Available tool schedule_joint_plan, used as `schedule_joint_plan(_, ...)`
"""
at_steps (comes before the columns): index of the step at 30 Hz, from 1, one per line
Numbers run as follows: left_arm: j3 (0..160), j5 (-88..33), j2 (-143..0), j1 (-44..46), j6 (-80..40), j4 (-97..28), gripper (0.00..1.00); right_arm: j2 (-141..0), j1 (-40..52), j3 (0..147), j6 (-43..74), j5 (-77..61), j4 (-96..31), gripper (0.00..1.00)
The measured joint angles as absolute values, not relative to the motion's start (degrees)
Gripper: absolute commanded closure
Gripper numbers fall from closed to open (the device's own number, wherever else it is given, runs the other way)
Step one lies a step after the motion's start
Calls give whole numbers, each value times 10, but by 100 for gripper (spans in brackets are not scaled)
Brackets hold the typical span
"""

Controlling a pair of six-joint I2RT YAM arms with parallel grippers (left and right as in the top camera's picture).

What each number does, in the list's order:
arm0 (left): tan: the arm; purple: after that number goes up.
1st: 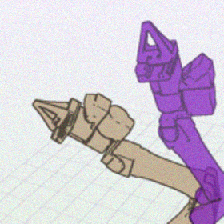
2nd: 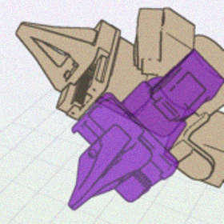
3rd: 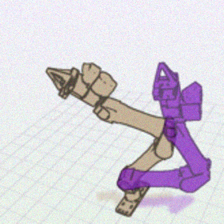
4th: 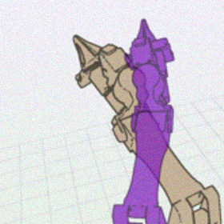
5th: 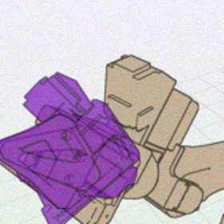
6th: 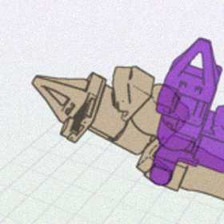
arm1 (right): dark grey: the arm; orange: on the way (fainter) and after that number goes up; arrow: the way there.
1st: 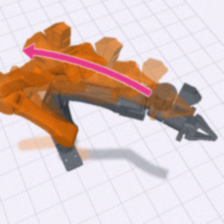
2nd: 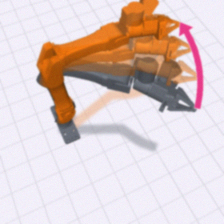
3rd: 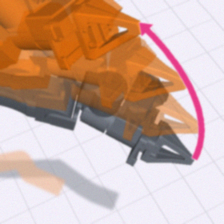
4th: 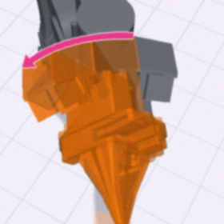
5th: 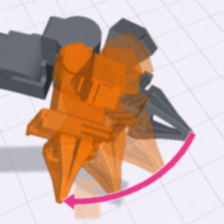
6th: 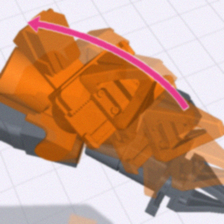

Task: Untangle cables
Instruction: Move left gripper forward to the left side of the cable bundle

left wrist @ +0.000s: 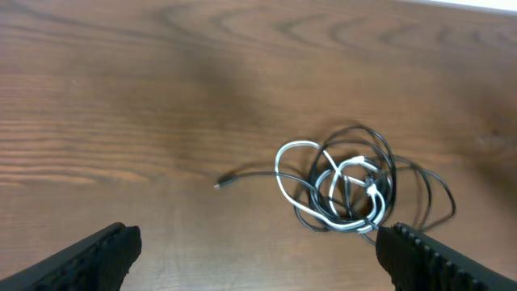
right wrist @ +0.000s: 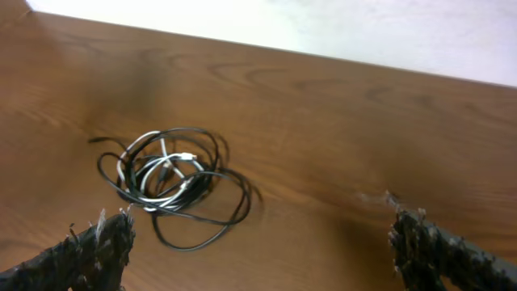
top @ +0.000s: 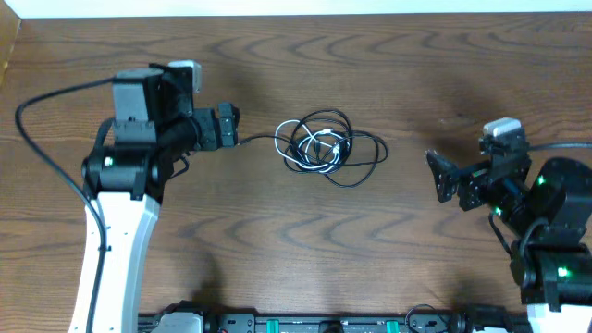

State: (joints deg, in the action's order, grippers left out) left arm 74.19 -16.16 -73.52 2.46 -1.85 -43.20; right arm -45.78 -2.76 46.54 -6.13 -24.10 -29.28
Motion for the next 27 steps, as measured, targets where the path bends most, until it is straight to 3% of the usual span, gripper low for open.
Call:
schedule_joint_plan(10, 792, -167, -835, 51, -11, -481, 2, -576, -28, 512, -61, -291, -319, 1)
schedule_joint_plan(21, 792, -182, -841, 76, -18, -465, 0, -582, -28, 514, -54, -365, -319, 1)
schedule_joint_plan(27, 793, -183, -893, 109, -80, -421, 6, -584, -28, 514, -50, -365, -319, 1)
